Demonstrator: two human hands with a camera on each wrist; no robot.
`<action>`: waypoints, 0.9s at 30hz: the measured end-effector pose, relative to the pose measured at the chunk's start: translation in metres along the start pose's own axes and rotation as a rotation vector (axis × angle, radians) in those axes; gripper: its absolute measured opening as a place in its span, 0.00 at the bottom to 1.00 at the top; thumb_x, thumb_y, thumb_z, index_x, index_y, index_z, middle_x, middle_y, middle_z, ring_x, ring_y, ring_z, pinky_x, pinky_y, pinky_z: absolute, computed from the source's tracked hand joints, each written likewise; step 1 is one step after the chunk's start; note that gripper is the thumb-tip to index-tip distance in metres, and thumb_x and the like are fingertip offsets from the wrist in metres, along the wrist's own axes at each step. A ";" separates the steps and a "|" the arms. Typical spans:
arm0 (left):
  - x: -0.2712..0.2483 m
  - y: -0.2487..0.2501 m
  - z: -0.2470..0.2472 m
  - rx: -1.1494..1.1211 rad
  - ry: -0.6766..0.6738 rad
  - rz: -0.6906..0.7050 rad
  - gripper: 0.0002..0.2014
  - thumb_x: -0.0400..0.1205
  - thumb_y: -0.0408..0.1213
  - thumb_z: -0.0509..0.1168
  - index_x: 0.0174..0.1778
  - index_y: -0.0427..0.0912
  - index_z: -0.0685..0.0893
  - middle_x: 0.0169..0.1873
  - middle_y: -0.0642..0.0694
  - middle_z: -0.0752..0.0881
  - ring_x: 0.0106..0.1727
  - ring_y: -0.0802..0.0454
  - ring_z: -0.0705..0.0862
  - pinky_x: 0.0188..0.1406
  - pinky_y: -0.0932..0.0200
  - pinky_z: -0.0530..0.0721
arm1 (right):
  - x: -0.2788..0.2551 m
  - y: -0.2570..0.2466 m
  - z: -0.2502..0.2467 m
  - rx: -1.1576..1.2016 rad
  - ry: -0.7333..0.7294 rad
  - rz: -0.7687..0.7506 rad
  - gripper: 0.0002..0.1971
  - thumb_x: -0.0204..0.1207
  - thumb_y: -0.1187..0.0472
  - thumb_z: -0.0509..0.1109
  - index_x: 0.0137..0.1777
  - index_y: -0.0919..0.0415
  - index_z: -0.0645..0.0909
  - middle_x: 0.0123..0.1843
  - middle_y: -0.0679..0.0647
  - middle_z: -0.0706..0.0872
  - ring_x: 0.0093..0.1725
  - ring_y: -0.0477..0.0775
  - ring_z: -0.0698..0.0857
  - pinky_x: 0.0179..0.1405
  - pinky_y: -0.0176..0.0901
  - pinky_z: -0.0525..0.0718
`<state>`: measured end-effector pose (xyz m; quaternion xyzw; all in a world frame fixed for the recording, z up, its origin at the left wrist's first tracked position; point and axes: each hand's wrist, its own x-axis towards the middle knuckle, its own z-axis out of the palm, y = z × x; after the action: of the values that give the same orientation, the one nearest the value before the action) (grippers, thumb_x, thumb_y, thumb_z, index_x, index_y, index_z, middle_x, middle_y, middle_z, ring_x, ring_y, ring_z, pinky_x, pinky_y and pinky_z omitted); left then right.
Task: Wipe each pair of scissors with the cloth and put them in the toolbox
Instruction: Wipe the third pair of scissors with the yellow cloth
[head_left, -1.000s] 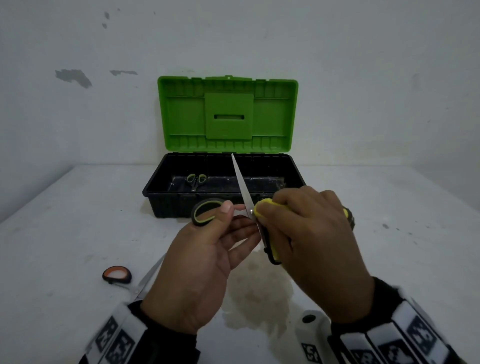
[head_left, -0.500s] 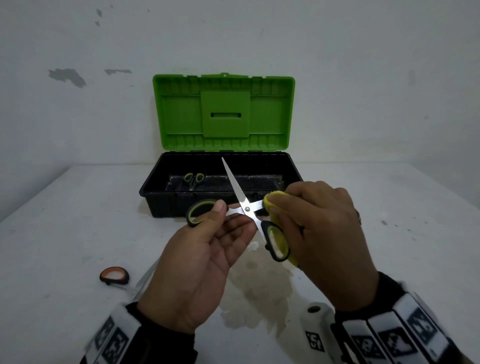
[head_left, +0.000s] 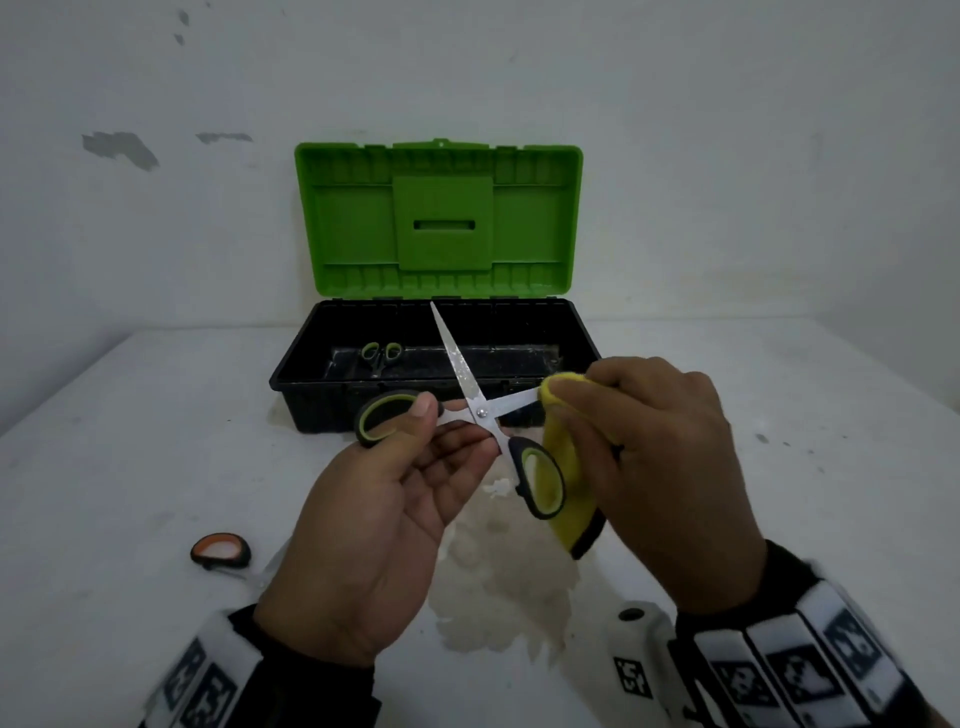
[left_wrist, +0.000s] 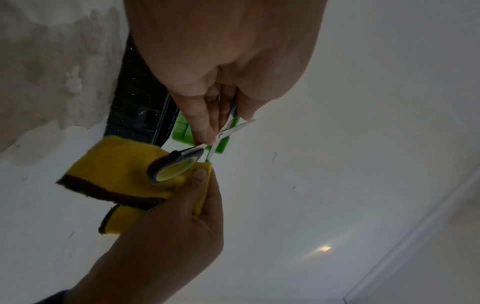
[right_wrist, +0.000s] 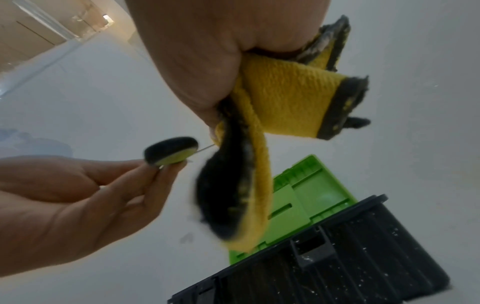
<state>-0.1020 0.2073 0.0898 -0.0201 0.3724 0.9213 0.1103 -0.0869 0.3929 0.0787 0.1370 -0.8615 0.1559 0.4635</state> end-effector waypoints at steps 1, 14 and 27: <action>0.001 -0.001 0.000 -0.001 0.002 0.002 0.10 0.74 0.37 0.67 0.41 0.32 0.85 0.34 0.36 0.89 0.37 0.47 0.91 0.44 0.52 0.92 | 0.000 0.004 0.000 0.002 0.011 0.025 0.07 0.78 0.60 0.73 0.53 0.56 0.91 0.45 0.54 0.88 0.42 0.60 0.84 0.42 0.56 0.76; 0.012 0.006 -0.005 -0.006 0.036 0.043 0.10 0.74 0.38 0.67 0.44 0.33 0.85 0.39 0.36 0.89 0.40 0.48 0.90 0.42 0.55 0.92 | 0.012 0.031 0.008 0.040 -0.001 0.139 0.09 0.79 0.56 0.70 0.51 0.54 0.91 0.42 0.52 0.88 0.40 0.55 0.84 0.41 0.54 0.82; 0.011 0.008 -0.007 0.081 0.000 0.161 0.21 0.74 0.41 0.66 0.56 0.28 0.84 0.48 0.30 0.87 0.50 0.41 0.89 0.44 0.57 0.90 | 0.020 -0.015 0.020 0.351 -0.021 0.177 0.05 0.78 0.58 0.74 0.50 0.53 0.91 0.45 0.42 0.89 0.47 0.38 0.85 0.49 0.35 0.83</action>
<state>-0.1147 0.1993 0.0887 0.0145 0.4097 0.9114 0.0367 -0.1070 0.3690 0.0871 0.1411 -0.8345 0.3425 0.4080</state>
